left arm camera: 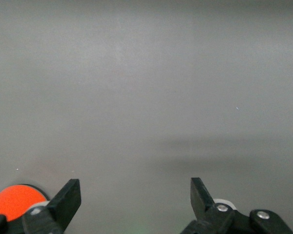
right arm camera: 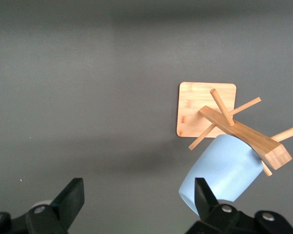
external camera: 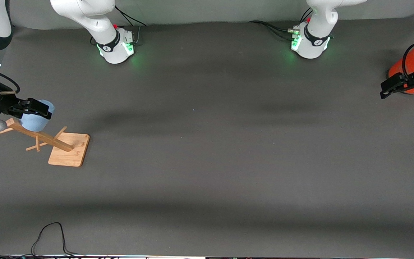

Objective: Rotate and upright cup with both arms
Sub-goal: 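Grasp the light blue cup and lift it off the wooden mug tree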

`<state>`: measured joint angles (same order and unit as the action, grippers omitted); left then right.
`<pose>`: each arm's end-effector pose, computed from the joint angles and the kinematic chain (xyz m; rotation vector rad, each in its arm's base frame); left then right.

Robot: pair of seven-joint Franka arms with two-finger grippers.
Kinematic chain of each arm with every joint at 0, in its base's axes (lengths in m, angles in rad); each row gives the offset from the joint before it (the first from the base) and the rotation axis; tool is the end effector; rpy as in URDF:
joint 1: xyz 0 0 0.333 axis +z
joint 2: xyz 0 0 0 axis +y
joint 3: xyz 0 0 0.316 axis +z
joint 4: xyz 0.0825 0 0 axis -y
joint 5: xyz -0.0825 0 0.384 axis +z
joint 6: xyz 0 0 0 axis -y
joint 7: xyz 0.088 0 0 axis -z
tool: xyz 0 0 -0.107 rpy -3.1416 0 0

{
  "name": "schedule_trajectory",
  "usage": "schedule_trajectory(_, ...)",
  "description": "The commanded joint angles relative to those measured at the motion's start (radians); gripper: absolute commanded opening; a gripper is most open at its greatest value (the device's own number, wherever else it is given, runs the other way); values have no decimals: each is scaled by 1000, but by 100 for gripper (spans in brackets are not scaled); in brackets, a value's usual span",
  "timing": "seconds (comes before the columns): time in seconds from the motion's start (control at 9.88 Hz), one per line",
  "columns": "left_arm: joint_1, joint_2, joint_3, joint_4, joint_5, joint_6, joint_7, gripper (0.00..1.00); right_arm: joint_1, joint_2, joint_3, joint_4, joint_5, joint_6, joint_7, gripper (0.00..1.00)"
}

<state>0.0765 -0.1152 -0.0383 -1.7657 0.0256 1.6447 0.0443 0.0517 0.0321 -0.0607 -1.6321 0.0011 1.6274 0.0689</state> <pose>0.5219 0.0215 0.6005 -3.1119 0.0121 0.0111 0.5666 -0.0045 0.5824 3.1367 -0.1224 -0.0576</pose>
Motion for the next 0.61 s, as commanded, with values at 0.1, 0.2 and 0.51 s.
schedule_trajectory(0.1, 0, -3, 0, 11, -1, 7, 8, 100, 11, 14, -11, 29, 22, -15, 11, 100)
schedule_trajectory(0.2, 0, -4, 0, 14, -3, 4, 9, 100, 11, 15, -10, 29, 22, -15, 14, 100)
schedule_trajectory(0.51, -7, -6, -2, 29, -4, 0, 8, 100, 11, 15, -11, 28, 20, -17, 12, 100)
